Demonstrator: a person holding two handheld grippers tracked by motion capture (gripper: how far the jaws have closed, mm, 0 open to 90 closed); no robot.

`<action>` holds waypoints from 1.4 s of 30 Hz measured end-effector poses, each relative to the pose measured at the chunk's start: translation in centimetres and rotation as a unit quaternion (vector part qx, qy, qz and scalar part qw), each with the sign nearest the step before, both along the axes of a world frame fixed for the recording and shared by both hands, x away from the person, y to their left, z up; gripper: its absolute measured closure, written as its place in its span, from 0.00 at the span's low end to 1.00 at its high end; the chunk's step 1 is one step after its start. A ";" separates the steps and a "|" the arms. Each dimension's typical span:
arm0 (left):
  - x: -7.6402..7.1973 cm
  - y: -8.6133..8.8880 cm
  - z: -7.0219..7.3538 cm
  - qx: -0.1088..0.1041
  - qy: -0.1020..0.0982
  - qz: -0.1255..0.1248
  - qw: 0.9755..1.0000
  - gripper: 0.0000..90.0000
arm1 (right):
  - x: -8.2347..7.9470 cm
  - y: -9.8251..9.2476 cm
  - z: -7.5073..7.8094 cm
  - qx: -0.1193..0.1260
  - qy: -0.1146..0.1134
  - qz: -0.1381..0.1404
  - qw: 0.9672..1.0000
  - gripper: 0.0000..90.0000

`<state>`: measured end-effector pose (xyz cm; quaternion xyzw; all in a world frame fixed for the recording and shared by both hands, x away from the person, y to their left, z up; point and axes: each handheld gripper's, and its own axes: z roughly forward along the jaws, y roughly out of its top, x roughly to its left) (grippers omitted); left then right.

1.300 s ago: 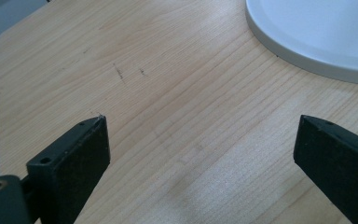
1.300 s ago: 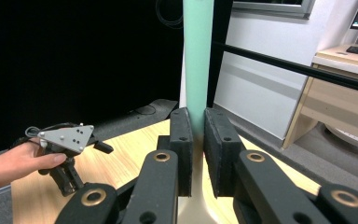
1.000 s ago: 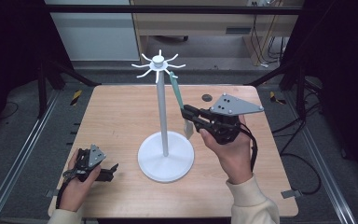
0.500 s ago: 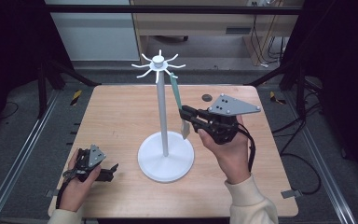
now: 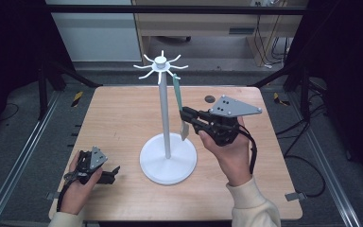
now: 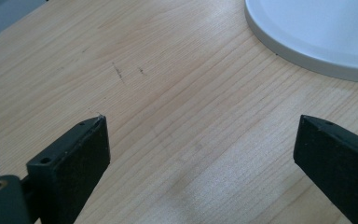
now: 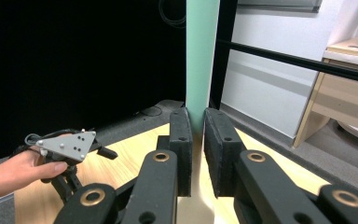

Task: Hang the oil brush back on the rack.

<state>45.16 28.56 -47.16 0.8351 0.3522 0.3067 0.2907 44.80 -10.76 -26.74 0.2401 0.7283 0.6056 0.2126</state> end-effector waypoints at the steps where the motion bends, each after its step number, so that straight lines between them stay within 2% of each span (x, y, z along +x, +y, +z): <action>1: 0.0 0.0 0.0 0.000 0.000 0.000 1.000 0.03 | 0.0 0.1 -0.1 0.002 0.000 -0.001 1.000 0.91; 15: 0.0 0.1 0.0 -0.001 0.000 0.000 1.000 0.03 | -0.1 0.5 -0.1 -0.004 -0.005 0.000 1.000 0.85; 22: 0.0 0.1 0.0 -0.001 0.000 0.000 1.000 0.03 | -0.5 -0.8 -0.1 -0.018 -0.006 -0.030 0.999 0.75; 25: 0.0 0.0 0.0 0.000 0.001 -0.001 1.000 0.03 | -0.4 -1.5 -0.3 -0.034 -0.008 -0.055 0.998 0.69; 28: 0.0 0.0 -0.1 -0.006 -0.001 0.000 1.000 0.03 | -0.3 -2.0 -0.6 -0.054 -0.005 -0.083 0.995 0.62; 29: 0.0 0.0 0.0 0.001 0.001 -0.002 1.000 0.03 | -0.2 -2.2 -0.7 -0.059 -0.002 -0.089 0.994 0.59; 32: 0.0 0.0 0.0 0.000 0.001 -0.002 1.000 0.03 | 0.0 -2.4 -0.9 -0.072 0.003 -0.108 0.992 0.51; 38: 0.0 0.0 0.0 0.001 0.002 -0.003 1.000 0.03 | 0.2 -2.3 -1.3 -0.091 0.002 -0.127 0.988 0.38; 42: 0.0 0.0 -0.1 0.002 0.002 -0.004 1.000 0.03 | 0.4 -2.3 -1.6 -0.102 0.009 -0.134 0.986 0.29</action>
